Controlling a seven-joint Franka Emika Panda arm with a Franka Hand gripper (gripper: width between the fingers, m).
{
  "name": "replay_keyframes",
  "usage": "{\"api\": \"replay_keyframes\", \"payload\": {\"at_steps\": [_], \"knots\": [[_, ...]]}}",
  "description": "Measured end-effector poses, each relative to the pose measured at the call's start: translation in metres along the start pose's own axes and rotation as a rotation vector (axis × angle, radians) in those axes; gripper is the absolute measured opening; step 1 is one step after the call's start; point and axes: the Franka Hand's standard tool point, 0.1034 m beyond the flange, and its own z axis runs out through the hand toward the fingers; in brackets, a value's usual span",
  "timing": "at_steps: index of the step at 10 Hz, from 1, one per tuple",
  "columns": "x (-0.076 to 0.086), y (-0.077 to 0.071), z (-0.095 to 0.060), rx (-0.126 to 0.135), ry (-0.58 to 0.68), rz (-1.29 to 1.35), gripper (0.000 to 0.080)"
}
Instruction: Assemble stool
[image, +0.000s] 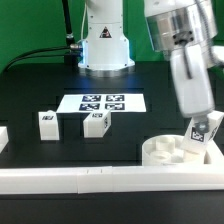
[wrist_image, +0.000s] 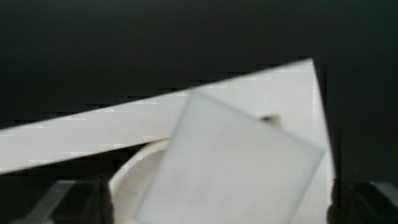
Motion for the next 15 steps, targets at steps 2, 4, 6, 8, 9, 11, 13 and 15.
{"api": "replay_keyframes", "payload": {"at_steps": [2,4,6,8,9,11,13,15], "knots": [[-0.0119,0.0020,-0.0104,-0.023,-0.023,-0.266,0.0648],[-0.0128,0.0020,-0.0113,-0.027,-0.027,-0.426,0.0649],[-0.0122,0.0020,-0.0111,-0.026,-0.028,-0.542,0.0649],[-0.0111,0.0027,-0.0123,-0.044,-0.026,-0.846,0.0649],[-0.0121,0.0009,-0.0136,-0.045,-0.025,-0.993,0.0649],[-0.0136,-0.0006,-0.0139,-0.065,-0.026,-1.285,0.0649],[-0.0130,0.0012,-0.0112,-0.052,-0.002,-1.390,0.0649],[-0.0111,0.0015,-0.0107,-0.068,0.004,-1.512,0.0649]]}}
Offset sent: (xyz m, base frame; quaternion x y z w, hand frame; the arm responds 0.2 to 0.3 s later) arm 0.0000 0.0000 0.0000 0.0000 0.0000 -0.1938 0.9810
